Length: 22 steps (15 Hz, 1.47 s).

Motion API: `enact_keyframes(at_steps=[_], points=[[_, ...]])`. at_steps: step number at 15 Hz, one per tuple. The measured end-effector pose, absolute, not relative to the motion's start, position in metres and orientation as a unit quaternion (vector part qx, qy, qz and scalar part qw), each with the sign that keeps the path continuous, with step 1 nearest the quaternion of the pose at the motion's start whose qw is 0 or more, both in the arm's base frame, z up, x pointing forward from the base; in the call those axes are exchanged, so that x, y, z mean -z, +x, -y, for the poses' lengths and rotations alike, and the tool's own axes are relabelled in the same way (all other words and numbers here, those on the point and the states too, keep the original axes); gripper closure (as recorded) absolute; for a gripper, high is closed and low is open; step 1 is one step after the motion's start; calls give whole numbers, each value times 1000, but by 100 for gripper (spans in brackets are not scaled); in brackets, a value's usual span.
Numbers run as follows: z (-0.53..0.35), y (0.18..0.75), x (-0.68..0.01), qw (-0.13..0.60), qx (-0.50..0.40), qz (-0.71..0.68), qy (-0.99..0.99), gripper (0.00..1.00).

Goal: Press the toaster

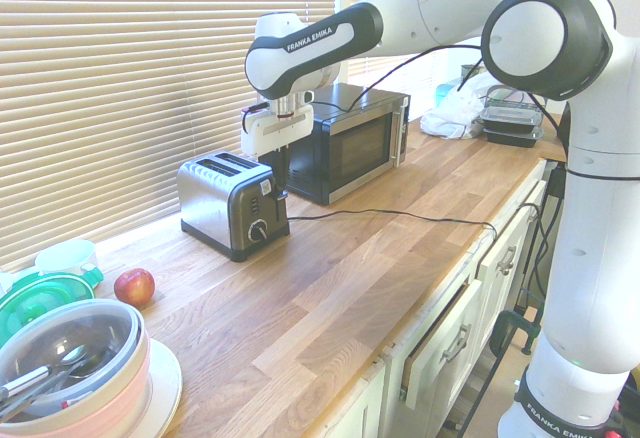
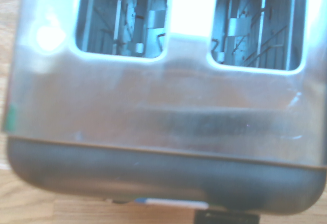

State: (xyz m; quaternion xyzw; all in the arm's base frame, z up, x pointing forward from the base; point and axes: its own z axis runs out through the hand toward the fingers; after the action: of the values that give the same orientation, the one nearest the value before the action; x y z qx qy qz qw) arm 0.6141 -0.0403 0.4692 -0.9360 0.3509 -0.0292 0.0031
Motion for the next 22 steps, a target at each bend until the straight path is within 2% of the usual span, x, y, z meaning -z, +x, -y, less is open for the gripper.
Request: enact_keyframes(at_steps=[6,22], points=[[51,620,-449,2,24,-352,-936,100],[31,600,-461,7,36,-340,-940,100]])
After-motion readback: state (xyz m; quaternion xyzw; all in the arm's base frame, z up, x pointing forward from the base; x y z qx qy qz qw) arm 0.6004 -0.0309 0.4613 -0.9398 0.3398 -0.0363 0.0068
